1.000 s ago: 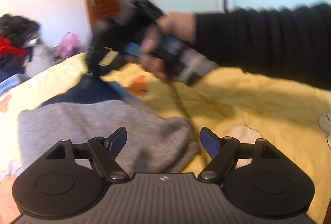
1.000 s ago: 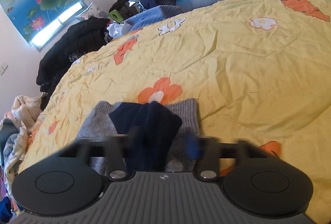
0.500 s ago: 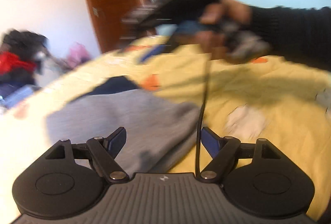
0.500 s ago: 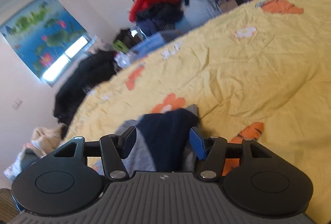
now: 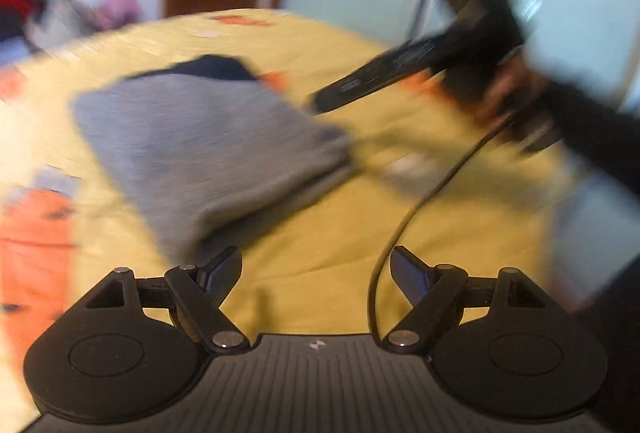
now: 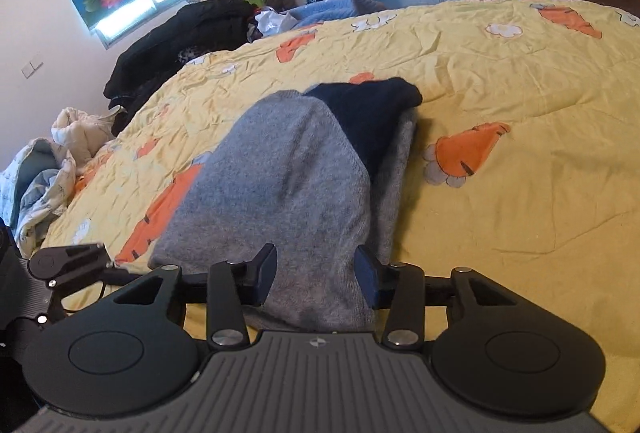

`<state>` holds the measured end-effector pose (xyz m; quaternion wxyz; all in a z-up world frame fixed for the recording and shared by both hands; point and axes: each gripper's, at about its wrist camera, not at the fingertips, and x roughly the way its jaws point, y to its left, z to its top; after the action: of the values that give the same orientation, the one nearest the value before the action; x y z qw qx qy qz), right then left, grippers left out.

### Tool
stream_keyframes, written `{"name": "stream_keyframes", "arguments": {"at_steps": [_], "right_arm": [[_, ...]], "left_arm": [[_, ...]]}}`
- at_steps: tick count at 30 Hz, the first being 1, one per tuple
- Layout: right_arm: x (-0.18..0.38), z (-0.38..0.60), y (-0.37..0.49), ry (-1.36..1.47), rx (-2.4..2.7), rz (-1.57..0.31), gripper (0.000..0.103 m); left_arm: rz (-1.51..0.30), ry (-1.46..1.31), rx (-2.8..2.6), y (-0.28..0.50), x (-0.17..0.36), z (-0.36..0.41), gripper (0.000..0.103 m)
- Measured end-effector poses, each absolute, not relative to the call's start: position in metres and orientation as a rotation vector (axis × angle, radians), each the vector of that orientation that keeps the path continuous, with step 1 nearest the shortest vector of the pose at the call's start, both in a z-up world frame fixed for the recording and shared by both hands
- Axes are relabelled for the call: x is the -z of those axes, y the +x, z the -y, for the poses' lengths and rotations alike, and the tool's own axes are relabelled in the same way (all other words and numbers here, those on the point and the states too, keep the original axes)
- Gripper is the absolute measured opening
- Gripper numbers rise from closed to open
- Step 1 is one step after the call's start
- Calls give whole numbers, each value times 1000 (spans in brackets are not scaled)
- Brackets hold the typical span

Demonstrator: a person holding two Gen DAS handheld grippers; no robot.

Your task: Fold small clothes

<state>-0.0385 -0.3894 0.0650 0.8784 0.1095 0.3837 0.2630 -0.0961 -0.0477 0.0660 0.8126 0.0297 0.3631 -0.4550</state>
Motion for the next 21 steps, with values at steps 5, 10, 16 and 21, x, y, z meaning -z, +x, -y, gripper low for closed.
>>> {"name": "stream_keyframes", "arguments": {"at_steps": [5,10,16,21], "right_arm": [[-67,406,-30,258,-475,-793,50],[-63,394,-35,233,-500,-807,50],[-56,378,-33,165,-504,-833,50],[-47,375,-21,157,-495,-863,50]], "left_arm": [[-801,-378,894,-67,-77,-8,82],[-758,112,475,-74,-51,19,82],[-645,302,410,-93,-25,51,82],[-635,267,405,-76,-22,71,66]]}}
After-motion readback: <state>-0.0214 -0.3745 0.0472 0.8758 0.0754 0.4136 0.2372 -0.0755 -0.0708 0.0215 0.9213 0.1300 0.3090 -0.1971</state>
